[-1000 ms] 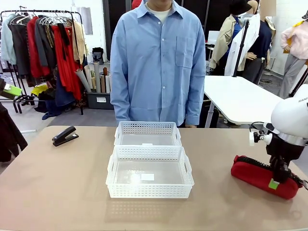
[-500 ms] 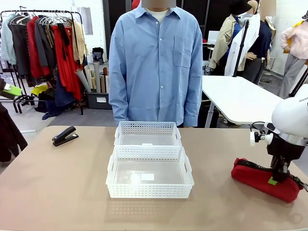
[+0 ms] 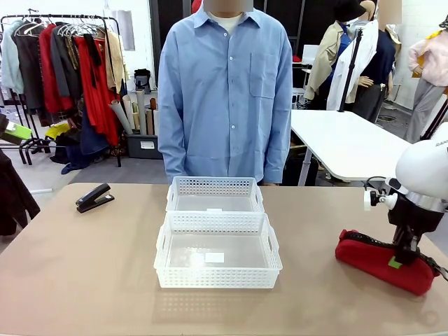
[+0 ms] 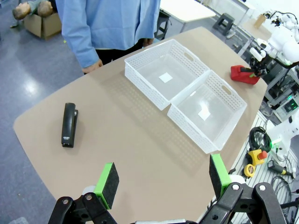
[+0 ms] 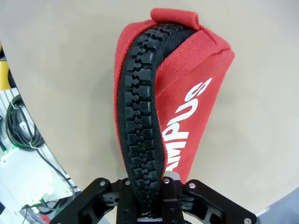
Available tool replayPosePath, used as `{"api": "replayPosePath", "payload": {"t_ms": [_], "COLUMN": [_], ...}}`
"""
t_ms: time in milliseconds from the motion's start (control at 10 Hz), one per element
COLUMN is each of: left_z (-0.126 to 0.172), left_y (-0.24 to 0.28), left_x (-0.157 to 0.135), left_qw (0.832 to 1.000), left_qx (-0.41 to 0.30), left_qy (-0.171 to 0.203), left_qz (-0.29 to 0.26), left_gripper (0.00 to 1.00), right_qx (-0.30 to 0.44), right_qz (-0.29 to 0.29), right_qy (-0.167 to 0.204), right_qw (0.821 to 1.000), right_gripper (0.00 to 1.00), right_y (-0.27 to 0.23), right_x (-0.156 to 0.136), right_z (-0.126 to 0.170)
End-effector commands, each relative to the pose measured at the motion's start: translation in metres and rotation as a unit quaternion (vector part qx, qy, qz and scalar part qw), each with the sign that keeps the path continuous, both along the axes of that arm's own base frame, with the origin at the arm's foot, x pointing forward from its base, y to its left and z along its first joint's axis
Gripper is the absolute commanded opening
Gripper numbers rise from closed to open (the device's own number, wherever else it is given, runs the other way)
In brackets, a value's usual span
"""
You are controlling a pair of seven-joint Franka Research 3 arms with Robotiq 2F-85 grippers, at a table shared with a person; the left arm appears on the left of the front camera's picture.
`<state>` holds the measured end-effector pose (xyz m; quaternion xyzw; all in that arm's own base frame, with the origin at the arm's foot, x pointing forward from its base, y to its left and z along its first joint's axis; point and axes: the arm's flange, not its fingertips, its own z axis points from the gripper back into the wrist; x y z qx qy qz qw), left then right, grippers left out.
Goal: Distribute items into two baskets.
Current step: Pick up the Pencil pouch that the person points to.
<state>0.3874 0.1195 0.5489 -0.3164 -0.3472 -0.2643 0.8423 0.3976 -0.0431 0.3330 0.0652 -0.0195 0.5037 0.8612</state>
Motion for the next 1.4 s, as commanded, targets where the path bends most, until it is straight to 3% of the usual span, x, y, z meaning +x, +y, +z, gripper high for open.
{"api": "replayPosePath", "payload": {"t_ms": [0,300,800,1300], "left_z": [0.001,0.001,0.001,0.001], "left_y": [-0.001,-0.001,-0.001,-0.001], "left_x": [0.000,0.000,0.000,0.000], "left_qw": [1.000,1.000,1.000,1.000], "left_qx": [-0.012,-0.012,-0.012,-0.012], "left_qy": [-0.003,-0.003,-0.003,-0.003], "left_qz": [0.000,0.000,0.000,0.000], "left_gripper": [1.00,1.00,1.00,1.00], "right_qx": [0.035,0.068,0.051,0.053], "right_qz": [0.002,0.007,0.103,0.162], "right_qy": [0.000,-0.032,-0.038,-0.052], "right_qw": [0.999,0.997,0.993,0.984], "right_gripper": [0.00,0.00,0.00,0.00], "right_y": [0.005,0.011,0.040,0.068], "right_x": [-0.018,-0.012,-0.013,-0.026], "right_z": [0.001,0.065,0.185,0.229]}}
